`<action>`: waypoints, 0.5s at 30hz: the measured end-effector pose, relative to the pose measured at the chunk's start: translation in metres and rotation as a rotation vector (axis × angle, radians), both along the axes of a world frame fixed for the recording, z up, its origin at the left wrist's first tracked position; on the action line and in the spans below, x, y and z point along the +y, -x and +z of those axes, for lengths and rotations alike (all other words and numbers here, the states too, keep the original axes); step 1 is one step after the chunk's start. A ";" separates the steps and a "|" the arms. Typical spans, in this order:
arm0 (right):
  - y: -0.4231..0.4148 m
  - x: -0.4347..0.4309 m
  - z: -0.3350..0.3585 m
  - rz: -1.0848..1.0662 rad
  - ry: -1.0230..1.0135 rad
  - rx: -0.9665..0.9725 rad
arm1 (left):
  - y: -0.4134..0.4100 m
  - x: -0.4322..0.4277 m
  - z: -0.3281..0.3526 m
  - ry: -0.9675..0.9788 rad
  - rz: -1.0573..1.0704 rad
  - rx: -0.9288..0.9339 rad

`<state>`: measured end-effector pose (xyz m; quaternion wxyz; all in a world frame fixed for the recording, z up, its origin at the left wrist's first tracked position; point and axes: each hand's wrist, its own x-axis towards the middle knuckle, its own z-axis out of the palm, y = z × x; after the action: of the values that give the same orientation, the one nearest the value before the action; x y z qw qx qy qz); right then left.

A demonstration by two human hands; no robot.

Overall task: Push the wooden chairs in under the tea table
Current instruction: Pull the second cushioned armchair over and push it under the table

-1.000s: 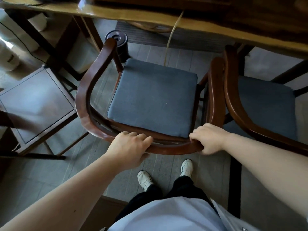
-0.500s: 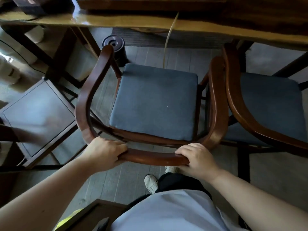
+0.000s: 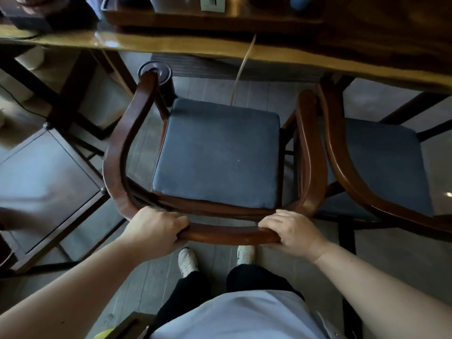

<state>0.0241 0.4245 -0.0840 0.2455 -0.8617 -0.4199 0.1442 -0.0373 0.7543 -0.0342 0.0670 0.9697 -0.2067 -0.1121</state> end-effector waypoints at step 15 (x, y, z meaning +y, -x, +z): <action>0.006 0.004 0.013 -0.404 0.035 0.050 | -0.025 -0.011 -0.005 0.008 -0.222 -0.099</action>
<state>0.0183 0.4282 -0.0713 0.2651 -0.9287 -0.2296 0.1207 -0.0123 0.7429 -0.0397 0.0476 0.9449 -0.3162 -0.0699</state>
